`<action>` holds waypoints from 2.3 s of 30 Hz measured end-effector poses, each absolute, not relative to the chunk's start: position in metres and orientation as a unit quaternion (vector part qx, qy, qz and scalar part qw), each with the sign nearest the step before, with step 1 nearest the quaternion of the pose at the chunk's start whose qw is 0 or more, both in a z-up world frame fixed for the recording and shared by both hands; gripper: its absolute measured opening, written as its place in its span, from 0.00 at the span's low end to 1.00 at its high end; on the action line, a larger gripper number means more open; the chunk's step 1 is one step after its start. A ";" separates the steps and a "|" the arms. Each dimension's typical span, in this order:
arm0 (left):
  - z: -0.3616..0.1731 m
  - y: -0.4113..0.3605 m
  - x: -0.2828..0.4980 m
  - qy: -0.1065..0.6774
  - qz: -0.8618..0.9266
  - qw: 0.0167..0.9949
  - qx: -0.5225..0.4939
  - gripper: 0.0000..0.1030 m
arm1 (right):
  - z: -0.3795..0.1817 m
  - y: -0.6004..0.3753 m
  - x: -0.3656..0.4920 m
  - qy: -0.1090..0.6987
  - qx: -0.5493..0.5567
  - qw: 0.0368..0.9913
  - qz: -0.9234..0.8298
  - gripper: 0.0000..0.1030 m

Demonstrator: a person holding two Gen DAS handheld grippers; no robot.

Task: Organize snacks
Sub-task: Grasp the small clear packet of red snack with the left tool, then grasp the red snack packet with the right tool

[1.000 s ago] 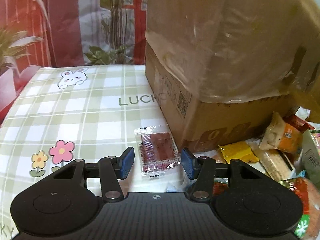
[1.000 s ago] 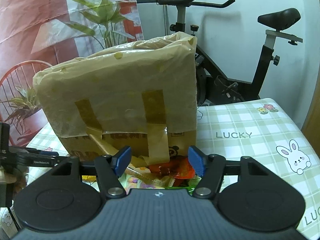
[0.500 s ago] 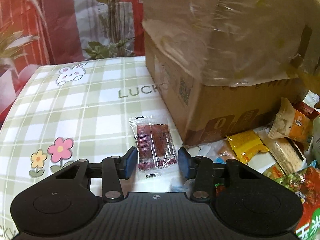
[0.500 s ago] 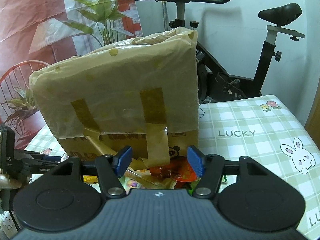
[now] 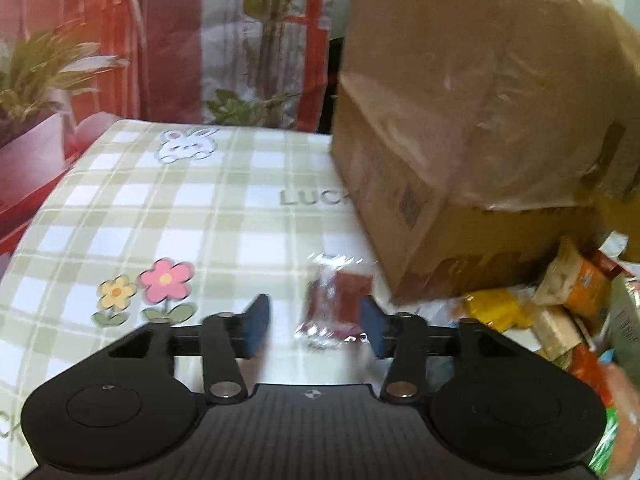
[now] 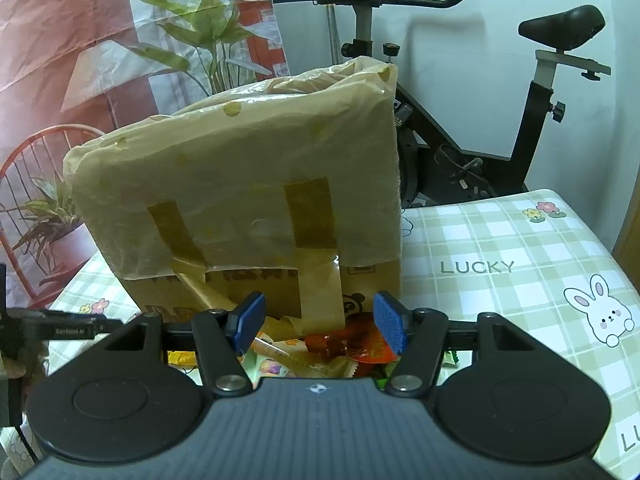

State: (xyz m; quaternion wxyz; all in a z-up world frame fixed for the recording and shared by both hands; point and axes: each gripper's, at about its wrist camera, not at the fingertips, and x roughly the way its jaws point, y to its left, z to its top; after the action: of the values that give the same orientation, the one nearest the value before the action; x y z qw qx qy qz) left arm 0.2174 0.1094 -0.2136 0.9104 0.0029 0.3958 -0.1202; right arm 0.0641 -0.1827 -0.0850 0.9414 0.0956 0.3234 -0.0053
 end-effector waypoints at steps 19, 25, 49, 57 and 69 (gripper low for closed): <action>-0.230 0.081 0.234 0.402 -0.129 0.903 0.075 0.40 | -0.093 -0.190 0.069 0.345 0.094 0.934 -0.005 0.61; -0.220 0.089 0.219 0.386 -0.124 0.912 0.064 0.39 | -0.103 -0.194 0.079 0.379 0.066 0.923 0.007 0.61; -0.171 0.086 0.184 0.320 -0.114 0.940 -0.016 0.39 | -0.138 -0.211 0.132 0.432 0.043 0.900 0.041 0.74; -0.169 0.086 0.182 0.319 -0.118 0.940 -0.021 0.39 | -0.148 -0.218 0.131 0.452 0.073 0.889 0.028 0.70; -0.159 0.077 0.170 0.308 -0.129 0.943 -0.010 0.39 | -0.118 -0.222 0.102 0.405 0.093 0.909 0.029 0.01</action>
State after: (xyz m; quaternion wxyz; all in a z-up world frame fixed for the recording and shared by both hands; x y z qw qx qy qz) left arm 0.1699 0.0765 -0.1586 0.9427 -0.0104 0.3075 -0.1293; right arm 0.1023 -0.2221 -0.1182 0.9089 0.0934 0.4054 0.0289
